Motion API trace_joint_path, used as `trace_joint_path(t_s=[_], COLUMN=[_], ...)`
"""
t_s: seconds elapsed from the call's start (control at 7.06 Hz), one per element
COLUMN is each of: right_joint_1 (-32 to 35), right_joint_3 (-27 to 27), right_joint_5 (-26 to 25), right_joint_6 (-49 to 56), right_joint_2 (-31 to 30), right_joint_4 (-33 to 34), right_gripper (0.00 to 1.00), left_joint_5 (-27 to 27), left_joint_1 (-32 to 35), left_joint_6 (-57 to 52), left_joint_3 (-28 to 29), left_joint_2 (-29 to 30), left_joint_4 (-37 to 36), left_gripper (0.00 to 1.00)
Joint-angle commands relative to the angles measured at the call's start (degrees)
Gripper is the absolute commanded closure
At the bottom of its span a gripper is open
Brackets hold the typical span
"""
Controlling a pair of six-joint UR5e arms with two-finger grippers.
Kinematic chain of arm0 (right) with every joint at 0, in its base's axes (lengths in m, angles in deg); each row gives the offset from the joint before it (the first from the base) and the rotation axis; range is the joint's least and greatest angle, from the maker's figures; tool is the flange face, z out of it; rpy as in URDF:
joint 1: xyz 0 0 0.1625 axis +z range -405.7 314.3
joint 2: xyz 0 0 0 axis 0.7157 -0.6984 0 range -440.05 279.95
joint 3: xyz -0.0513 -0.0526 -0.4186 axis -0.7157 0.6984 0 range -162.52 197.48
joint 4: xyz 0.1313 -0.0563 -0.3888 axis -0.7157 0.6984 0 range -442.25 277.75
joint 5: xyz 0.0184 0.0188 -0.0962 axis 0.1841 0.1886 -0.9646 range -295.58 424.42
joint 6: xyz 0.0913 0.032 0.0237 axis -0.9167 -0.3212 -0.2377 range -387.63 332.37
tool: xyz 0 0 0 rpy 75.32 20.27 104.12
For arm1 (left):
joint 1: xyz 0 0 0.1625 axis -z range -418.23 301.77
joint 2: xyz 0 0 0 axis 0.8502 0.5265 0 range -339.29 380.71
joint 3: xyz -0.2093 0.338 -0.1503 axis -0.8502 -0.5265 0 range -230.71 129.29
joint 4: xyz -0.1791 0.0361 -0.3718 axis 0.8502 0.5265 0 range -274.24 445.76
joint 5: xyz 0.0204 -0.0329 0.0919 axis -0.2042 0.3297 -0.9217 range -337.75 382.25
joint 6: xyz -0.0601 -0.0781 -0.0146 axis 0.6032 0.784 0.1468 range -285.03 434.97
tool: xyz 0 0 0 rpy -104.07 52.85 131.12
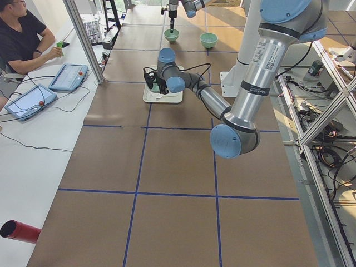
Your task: Stack green bowls together
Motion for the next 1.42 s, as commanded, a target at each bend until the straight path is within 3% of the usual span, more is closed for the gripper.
trace_joint_path(t_s=[0.0,0.28,0.99,1.13,1.27], right_joint_1=[2.0,3.1,3.5,3.5,3.5], right_joint_3=[0.0,-0.1,-1.3,-1.3,-1.3], right_joint_5=[3.1,5.7,6.5,6.5,6.5], right_joint_6=[-0.2,-3.4,-6.3,-6.4,-6.4], right_joint_2=[1.4,2.9,4.0,4.1,4.1], right_joint_4=[0.2,0.1,0.2,0.2,0.2], right_gripper=[1.00,1.00,1.00,1.00,1.00], left_joint_5=[-2.6,-7.5,-8.5,-8.5,-8.9], left_joint_1=[-5.1,-8.6,-10.7,-10.8,-11.5], left_joint_6=[5.7,7.7,7.4,7.5,7.2], left_joint_3=[3.7,7.9,13.0,12.9,13.0], left_joint_2=[6.9,11.6,15.7,15.6,15.3], left_joint_4=[0.1,0.1,1.2,1.2,3.5], left_gripper=[1.00,1.00,1.00,0.91,0.01])
